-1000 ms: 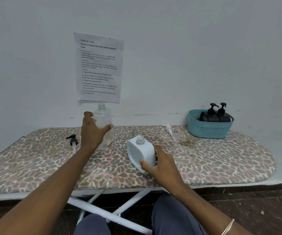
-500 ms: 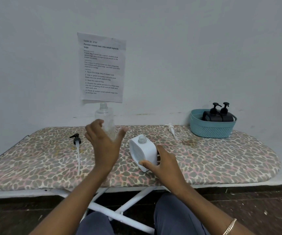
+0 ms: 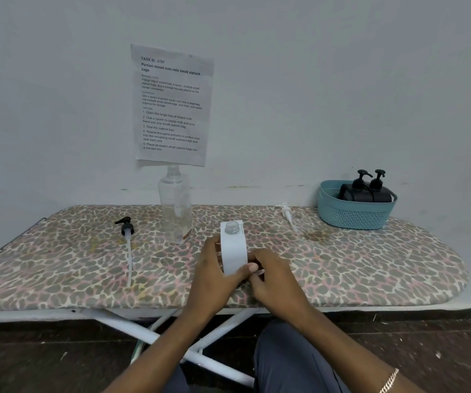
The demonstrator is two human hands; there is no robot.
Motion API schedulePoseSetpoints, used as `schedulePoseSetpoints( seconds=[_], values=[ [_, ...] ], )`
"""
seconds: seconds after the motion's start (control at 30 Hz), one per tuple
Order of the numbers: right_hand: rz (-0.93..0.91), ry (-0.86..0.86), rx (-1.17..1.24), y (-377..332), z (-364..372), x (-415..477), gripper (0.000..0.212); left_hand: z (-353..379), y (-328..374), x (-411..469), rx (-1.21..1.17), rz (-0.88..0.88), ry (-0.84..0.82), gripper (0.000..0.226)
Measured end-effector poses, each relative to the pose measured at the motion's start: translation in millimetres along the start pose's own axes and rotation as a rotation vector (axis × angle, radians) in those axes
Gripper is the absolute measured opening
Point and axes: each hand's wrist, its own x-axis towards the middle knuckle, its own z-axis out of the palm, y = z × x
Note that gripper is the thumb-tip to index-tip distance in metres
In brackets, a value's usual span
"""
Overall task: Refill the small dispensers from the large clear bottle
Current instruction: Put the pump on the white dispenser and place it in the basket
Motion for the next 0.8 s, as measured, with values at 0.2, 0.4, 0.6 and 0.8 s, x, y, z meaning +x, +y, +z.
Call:
schedulePoseSetpoints(
  seconds=[0.2, 0.4, 0.6, 0.8],
  values=[
    [0.052, -0.052, 0.012, 2, -22, 12, 0.036, -3, -1, 4, 0.050, 0.002, -0.020, 0.076],
    [0.151, 0.286, -0.056, 22, -48, 69, 0.017, -14, -8, 13, 0.076, -0.029, -0.104, 0.069],
    [0.297, 0.298, -0.339, 72, -62, 160, 0.030, -23, -20, 24, 0.066, 0.010, -0.155, 0.066],
    [0.427, 0.049, -0.537, 109, -54, 210, 0.047, -24, -26, 27, -0.014, 0.011, -0.143, 0.068]
  ],
)
